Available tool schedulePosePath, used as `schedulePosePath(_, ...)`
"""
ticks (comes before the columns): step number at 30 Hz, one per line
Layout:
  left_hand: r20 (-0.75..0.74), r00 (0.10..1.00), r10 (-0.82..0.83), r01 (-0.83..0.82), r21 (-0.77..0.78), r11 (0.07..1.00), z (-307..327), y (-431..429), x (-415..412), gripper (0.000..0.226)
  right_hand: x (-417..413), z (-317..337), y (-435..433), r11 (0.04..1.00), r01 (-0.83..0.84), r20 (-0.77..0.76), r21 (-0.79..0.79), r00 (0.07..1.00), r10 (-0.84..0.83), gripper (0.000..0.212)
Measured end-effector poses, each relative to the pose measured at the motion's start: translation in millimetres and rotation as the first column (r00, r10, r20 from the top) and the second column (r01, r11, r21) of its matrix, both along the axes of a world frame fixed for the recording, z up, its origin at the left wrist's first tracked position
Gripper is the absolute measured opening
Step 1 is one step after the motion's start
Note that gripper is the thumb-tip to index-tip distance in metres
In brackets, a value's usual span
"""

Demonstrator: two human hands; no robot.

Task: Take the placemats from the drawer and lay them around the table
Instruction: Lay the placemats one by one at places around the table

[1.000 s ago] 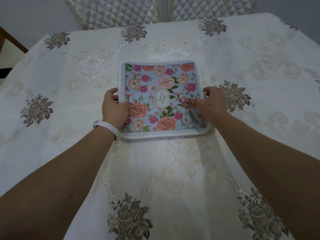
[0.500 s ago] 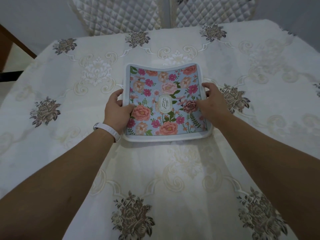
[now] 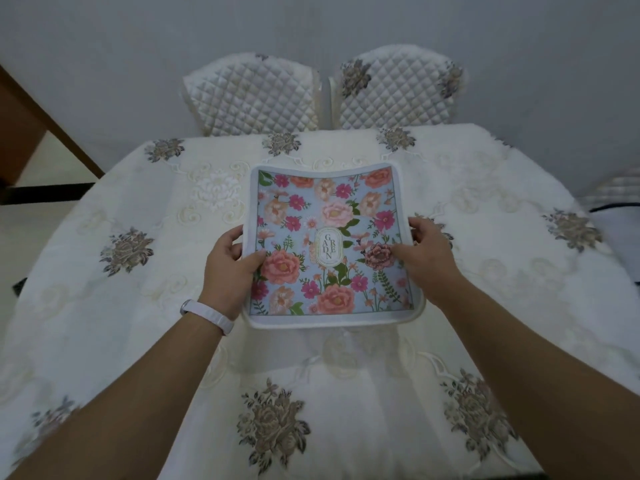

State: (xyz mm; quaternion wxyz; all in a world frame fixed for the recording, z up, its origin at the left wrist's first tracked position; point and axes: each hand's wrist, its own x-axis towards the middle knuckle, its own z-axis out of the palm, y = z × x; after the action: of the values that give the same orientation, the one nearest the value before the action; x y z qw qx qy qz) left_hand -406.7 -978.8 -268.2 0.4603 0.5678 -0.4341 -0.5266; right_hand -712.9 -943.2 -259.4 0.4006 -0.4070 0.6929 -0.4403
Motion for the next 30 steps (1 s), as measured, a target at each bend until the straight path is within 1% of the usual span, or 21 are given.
schedulePosePath(5,-0.046,0.998,-0.042,0.039,-0.064,0.997,32.6,31.4,7.2,0.037,7.5,47.5,46.4,0.998,0.001,-0.042,-0.067,0.999,-0.004,0.037)
schedulePosePath(8,-0.069,0.994,-0.086,0.079,-0.100,0.992,49.5,47.5,5.8,0.038,8.0,72.0,76.1,0.998,0.014,-0.070,-0.069,0.997,-0.018,0.038)
schedulePosePath(11,-0.087,0.987,-0.135,0.121,-0.153,0.981,61.1,61.0,0.2,0.040,4.0,88.1,104.8,0.993,0.044,-0.057,-0.114,0.997,-0.050,0.037)
schedulePosePath(15,-0.107,0.976,-0.188,0.166,-0.187,0.968,64.8,78.6,-14.5,0.038,-4.3,96.4,141.0,0.983,0.104,-0.036,-0.151,0.993,-0.111,0.038)
schedulePosePath(21,-0.102,0.966,-0.236,0.215,-0.183,0.959,65.0,111.5,-52.2,0.038,-26.4,95.9,195.4,0.975,0.165,-0.047,-0.147,0.984,-0.173,0.041)
schedulePosePath(24,-0.108,0.956,-0.274,0.253,-0.173,0.952,68.7,131.5,-73.6,0.039,-44.1,97.3,225.2,0.968,0.204,-0.067,-0.148,0.974,-0.216,0.042)
schedulePosePath(30,-0.107,0.940,-0.323,0.299,-0.195,0.934,80.3,179.9,-124.1,0.037,-91.2,102.4,282.8,0.955,0.244,-0.034,-0.166,0.967,-0.253,0.039)
